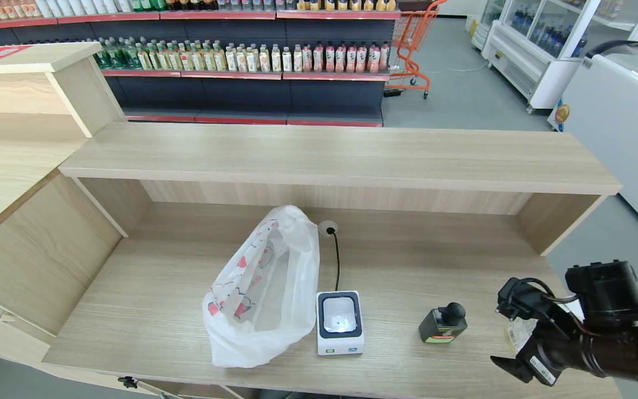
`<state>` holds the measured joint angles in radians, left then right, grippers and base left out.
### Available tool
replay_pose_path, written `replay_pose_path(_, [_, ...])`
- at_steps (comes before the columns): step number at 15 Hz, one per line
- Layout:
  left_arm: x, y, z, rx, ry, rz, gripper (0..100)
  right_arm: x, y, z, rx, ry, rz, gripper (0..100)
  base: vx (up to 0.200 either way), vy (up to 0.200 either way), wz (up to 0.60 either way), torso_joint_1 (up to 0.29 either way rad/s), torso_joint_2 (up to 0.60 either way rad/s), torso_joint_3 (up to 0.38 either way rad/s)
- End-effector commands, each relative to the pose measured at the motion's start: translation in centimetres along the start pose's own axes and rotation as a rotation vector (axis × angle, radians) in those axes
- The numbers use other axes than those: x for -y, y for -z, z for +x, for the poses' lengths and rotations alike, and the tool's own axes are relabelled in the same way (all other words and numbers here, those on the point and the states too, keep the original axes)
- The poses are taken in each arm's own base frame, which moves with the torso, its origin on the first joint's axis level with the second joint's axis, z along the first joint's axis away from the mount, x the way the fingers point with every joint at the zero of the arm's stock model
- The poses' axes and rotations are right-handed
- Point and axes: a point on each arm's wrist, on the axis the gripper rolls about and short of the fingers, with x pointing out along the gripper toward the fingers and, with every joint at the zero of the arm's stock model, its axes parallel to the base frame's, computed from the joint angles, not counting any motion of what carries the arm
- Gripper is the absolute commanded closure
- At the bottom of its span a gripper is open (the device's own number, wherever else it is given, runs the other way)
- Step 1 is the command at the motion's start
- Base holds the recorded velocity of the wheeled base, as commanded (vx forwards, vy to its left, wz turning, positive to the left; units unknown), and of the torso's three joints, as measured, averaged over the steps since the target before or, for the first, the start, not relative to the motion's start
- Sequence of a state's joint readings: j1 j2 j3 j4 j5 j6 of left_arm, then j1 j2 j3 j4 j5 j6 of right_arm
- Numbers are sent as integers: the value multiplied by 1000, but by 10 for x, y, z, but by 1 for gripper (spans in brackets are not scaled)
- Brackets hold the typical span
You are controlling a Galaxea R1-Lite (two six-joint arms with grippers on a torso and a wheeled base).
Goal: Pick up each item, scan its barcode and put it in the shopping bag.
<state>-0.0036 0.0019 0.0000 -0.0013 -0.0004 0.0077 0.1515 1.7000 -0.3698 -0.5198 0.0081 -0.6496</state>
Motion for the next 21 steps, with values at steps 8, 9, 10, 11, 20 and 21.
replay_pose_path(8, [0, 0, 0, 1, 1, 0, 0, -22, -20, 80, 110, -159, -87, 0, 0, 0, 0, 0, 0, 0])
replay_pose_path(9, [0, 0, 0, 1, -1, 0, 0, -22, -25, 84, 122, -161, -93, 0, 0, 0, 0, 0, 0, 0])
replay_pose_path(10, [0, 0, 0, 1, -1, 0, 0, -22, -28, 90, 131, -159, -102, 0, 0, 0, 0, 0, 0, 0])
replay_pose_path(11, [0, 0, 0, 1, -1, 0, 0, -22, -34, 97, 153, -149, -123, 0, 0, 0, 0, 0, 0, 0])
replay_pose_path(20, [0, 0, 0, 1, -1, 0, 0, -30, -47, 117, 224, -174, -158, 100, 0, 0, 0, 0, 0, 0])
replay_pose_path(21, [0, 0, 0, 1, 1, 0, 0, -29, -49, 117, 231, -170, -157, 100, 0, 0, 0, 0, 0, 0])
